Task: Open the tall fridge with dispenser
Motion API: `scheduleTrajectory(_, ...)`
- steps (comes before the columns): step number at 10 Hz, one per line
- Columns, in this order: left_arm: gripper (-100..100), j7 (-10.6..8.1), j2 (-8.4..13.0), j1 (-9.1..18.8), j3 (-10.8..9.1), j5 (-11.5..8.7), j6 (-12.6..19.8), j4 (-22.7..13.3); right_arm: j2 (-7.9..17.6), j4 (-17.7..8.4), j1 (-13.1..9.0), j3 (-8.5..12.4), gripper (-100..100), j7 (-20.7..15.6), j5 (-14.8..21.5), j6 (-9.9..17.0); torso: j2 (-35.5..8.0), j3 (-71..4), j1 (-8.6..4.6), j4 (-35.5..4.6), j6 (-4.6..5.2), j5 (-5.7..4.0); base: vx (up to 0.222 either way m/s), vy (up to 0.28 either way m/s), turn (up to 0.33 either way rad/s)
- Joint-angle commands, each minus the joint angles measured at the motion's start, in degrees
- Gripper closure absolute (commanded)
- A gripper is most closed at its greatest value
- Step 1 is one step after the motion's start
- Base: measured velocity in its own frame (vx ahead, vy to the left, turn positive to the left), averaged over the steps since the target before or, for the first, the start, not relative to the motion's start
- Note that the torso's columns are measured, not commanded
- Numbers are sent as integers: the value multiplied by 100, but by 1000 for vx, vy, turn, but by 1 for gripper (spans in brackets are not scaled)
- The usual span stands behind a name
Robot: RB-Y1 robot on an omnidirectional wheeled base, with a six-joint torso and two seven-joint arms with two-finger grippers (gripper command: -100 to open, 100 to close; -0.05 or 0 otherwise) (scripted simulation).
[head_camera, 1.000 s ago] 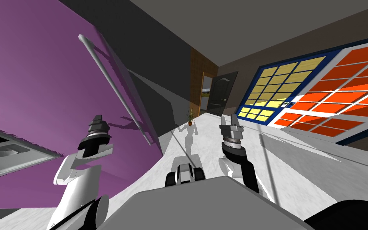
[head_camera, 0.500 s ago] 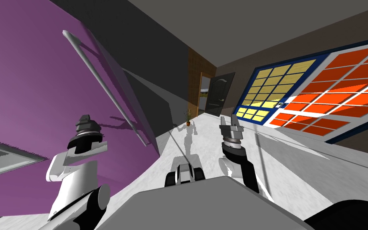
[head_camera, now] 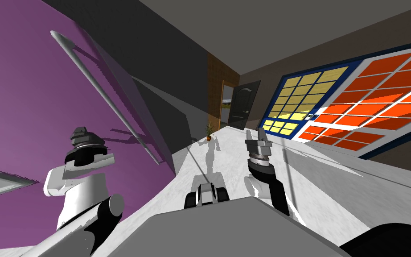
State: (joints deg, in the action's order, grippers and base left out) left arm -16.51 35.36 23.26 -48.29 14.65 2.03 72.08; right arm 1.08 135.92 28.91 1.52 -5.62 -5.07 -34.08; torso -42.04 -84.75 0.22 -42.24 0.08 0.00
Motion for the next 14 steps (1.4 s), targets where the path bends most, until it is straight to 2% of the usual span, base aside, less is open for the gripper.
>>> scheduleTrajectory(1,-100,-176,208,466,-264,50,337,-489,0,0,0,0,0,0,0,0,2,-2,-6,2,9,0,24,-150,-30)
scheduleTrajectory(2,-100,-176,208,555,-264,50,337,-526,-1,0,0,-1,0,0,0,0,3,-1,-26,5,5,-1,16,-118,-21)
scheduleTrajectory(4,-100,-355,411,919,-458,52,618,-935,0,0,0,0,0,0,0,0,-18,13,-17,-3,1,0,28,-123,-13)
scheduleTrajectory(5,-100,-355,411,1004,-458,52,618,-1021,-1,0,0,-1,0,0,0,0,-17,13,-29,-2,1,-3,18,-109,-11)
scheduleTrajectory(8,-100,-611,679,1608,-685,29,1005,-1631,-1,0,0,-1,0,0,0,0,-30,21,-31,-6,-8,-3,11,-149,-10)
scheduleTrajectory(9,-100,-611,679,1622,-685,29,1005,-1687,-1,0,0,-1,0,0,0,0,-24,18,-36,-4,-8,-5,22,-119,2)
scheduleTrajectory(11,-100,-767,841,1989,-807,5,1232,-2047,0,0,0,0,0,0,0,0,-24,18,-3,-4,-9,6,16,-102,-6)
scheduleTrajectory(14,-100,-967,1074,2447,-956,-30,1511,-2535,0,0,0,0,0,0,0,0,-19,14,-43,-1,15,-8,19,-122,22)
